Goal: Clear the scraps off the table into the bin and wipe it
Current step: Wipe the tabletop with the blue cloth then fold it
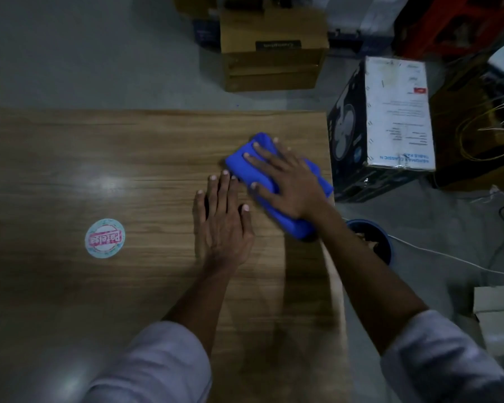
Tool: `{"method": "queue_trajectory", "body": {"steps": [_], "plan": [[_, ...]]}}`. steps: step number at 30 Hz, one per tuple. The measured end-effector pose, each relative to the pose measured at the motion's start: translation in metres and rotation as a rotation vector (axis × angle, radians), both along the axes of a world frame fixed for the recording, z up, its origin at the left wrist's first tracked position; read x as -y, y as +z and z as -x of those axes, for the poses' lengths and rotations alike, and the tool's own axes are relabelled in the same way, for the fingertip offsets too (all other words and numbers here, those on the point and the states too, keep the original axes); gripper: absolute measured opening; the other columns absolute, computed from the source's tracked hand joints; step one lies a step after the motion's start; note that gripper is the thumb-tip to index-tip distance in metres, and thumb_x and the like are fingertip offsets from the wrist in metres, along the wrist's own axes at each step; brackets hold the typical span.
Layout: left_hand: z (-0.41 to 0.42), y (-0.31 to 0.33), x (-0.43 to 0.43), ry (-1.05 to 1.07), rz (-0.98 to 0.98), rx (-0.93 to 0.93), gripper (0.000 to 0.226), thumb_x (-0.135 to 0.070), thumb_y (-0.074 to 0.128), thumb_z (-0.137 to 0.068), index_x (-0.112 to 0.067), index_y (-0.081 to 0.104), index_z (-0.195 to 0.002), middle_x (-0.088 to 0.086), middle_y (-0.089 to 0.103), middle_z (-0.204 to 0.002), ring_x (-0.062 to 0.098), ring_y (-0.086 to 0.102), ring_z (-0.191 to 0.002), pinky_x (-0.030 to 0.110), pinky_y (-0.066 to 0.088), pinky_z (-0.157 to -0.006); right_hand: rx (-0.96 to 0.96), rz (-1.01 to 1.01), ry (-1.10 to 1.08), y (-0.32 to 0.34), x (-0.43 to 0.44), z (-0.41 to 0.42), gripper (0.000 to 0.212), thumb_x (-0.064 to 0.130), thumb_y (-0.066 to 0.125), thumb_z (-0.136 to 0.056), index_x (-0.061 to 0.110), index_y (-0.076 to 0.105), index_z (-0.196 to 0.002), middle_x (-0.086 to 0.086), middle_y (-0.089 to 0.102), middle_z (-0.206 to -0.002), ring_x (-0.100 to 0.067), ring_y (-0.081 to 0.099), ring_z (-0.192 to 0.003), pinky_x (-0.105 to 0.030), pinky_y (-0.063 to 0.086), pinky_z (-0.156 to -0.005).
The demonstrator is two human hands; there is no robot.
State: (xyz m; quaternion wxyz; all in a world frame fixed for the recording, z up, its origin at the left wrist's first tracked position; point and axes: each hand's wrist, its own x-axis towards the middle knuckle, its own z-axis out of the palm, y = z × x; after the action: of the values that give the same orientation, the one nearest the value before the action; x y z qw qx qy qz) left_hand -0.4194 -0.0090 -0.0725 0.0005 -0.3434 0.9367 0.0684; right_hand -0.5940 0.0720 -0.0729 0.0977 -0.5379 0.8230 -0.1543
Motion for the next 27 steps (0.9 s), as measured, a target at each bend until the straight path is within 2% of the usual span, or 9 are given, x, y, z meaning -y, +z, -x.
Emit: {"method": "queue_trajectory", "body": {"steps": [6, 7, 9, 11, 13, 17, 23, 25, 27], "plan": [[-0.001, 0.001, 0.002, -0.007, -0.018, 0.009, 0.063, -0.040, 0.018, -0.104, -0.016, 0.014, -0.162, 0.002, 0.008, -0.170, 0.020, 0.002, -0.157, 0.050, 0.012, -0.125, 0.108, -0.016, -0.744, 0.002, 0.021, 0.053, 0.069, 0.062, 0.027, -0.101, 0.033, 0.013, -0.162, 0.001, 0.006, -0.171, -0.039, 0.011, -0.155, -0.055, 0.016, -0.124], [-0.001, 0.001, 0.002, -0.002, -0.016, 0.007, 0.063, -0.040, 0.018, -0.104, -0.016, 0.015, -0.162, 0.003, 0.008, -0.170, 0.020, 0.002, -0.157, 0.050, 0.012, -0.125, 0.069, -0.052, -0.757, 0.001, 0.027, 0.040, 0.069, 0.061, 0.026, -0.102, 0.032, 0.011, -0.163, 0.000, 0.005, -0.171, -0.040, 0.006, -0.155, -0.054, 0.010, -0.126], [0.000, 0.001, 0.001, 0.003, -0.009, 0.011, 0.063, -0.040, 0.019, -0.103, -0.015, 0.016, -0.161, 0.003, 0.009, -0.170, 0.021, 0.003, -0.157, 0.051, 0.012, -0.125, -0.005, -0.049, -0.567, 0.000, 0.030, 0.002, 0.068, 0.059, 0.025, -0.103, 0.030, 0.011, -0.163, -0.002, 0.007, -0.171, -0.039, -0.002, -0.156, -0.053, 0.001, -0.126], [0.000, 0.001, 0.000, -0.008, 0.006, 0.047, 0.065, -0.040, 0.017, -0.101, -0.014, 0.016, -0.161, 0.004, 0.010, -0.170, 0.022, 0.002, -0.157, 0.051, 0.012, -0.124, -0.038, -0.013, -0.294, -0.001, 0.019, -0.036, 0.067, 0.057, 0.030, -0.103, 0.029, 0.017, -0.162, 0.000, 0.013, -0.170, -0.035, -0.001, -0.157, -0.052, 0.002, -0.127], [0.000, 0.001, -0.001, -0.017, 0.016, 0.068, 0.066, -0.040, 0.014, -0.101, -0.013, 0.017, -0.161, 0.005, 0.011, -0.170, 0.023, 0.001, -0.157, 0.051, 0.011, -0.124, -0.041, 0.027, -0.182, -0.005, -0.002, -0.052, 0.065, 0.056, 0.036, -0.103, 0.030, 0.023, -0.161, 0.003, 0.018, -0.169, -0.029, 0.001, -0.157, -0.051, 0.008, -0.126], [0.001, 0.000, -0.001, 0.011, -0.003, 0.004, 0.064, -0.039, 0.022, -0.103, -0.014, 0.016, -0.161, 0.001, 0.009, -0.170, 0.019, 0.003, -0.157, 0.049, 0.010, -0.125, -0.050, -0.012, -0.463, -0.005, -0.017, -0.023, 0.065, 0.059, 0.033, -0.103, 0.033, 0.018, -0.162, 0.005, 0.012, -0.170, -0.029, -0.003, -0.157, -0.051, 0.005, -0.126], [0.000, 0.001, -0.001, 0.018, -0.021, -0.032, 0.064, -0.039, 0.023, -0.102, -0.015, 0.018, -0.161, 0.001, 0.011, -0.170, 0.019, 0.005, -0.157, 0.049, 0.011, -0.125, 0.047, -0.067, -0.884, 0.000, 0.042, 0.010, 0.072, 0.060, 0.026, -0.100, 0.030, 0.011, -0.163, 0.000, 0.004, -0.171, -0.033, -0.007, -0.156, -0.055, -0.001, -0.125], [0.000, 0.001, -0.001, 0.016, -0.011, -0.027, 0.064, -0.038, 0.023, -0.101, -0.015, 0.019, -0.161, 0.001, 0.012, -0.170, 0.019, 0.006, -0.157, 0.049, 0.011, -0.125, 0.051, -0.077, -0.845, 0.000, 0.052, 0.004, 0.072, 0.060, 0.026, -0.100, 0.029, 0.010, -0.163, 0.000, 0.003, -0.171, -0.034, -0.009, -0.156, -0.056, -0.005, -0.125], [0.000, 0.000, 0.000, 0.009, 0.003, -0.011, 0.064, -0.038, 0.024, -0.101, -0.015, 0.019, -0.161, 0.002, 0.012, -0.170, 0.020, 0.005, -0.157, 0.049, 0.012, -0.125, 0.024, -0.066, -0.539, 0.000, 0.048, -0.014, 0.072, 0.062, 0.024, -0.099, 0.029, 0.014, -0.163, 0.000, 0.007, -0.171, -0.033, -0.006, -0.157, -0.056, -0.003, -0.125]]}}
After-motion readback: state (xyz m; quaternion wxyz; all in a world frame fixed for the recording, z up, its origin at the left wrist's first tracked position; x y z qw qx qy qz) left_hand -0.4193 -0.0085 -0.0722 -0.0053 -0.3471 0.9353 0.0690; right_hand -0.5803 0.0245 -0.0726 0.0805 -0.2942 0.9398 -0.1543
